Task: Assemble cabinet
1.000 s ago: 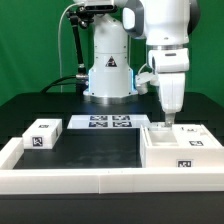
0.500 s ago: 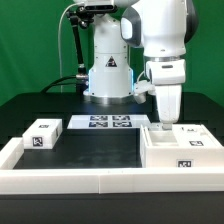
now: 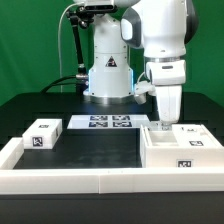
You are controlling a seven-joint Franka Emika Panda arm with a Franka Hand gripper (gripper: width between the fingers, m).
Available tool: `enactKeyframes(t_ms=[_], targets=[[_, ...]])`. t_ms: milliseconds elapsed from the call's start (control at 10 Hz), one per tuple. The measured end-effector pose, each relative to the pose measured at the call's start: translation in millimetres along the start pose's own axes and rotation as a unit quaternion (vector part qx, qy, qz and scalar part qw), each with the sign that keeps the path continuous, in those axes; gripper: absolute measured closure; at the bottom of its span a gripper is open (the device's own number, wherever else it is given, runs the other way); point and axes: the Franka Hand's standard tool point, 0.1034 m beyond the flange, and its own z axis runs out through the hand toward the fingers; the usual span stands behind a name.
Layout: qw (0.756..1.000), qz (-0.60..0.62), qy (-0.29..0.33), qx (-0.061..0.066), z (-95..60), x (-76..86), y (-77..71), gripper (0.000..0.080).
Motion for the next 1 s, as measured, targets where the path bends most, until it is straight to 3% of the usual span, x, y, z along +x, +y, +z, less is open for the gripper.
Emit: enactKeyframes(t_ms=[100,200,700,1000], targets=[[1.0,0.0,0.0,0.0,0.0,-0.4,0.1,0.0579],[1.0,0.0,0.001,-0.004,-1.7,0.1,2.2,0.0731],[1.0,0.002,-0.001,-0.006,-6.1,-0.7,2.5,0.073],[1.0,0.008,-0.01,-0.026,-33.6,-5.0,5.8,0.0729]])
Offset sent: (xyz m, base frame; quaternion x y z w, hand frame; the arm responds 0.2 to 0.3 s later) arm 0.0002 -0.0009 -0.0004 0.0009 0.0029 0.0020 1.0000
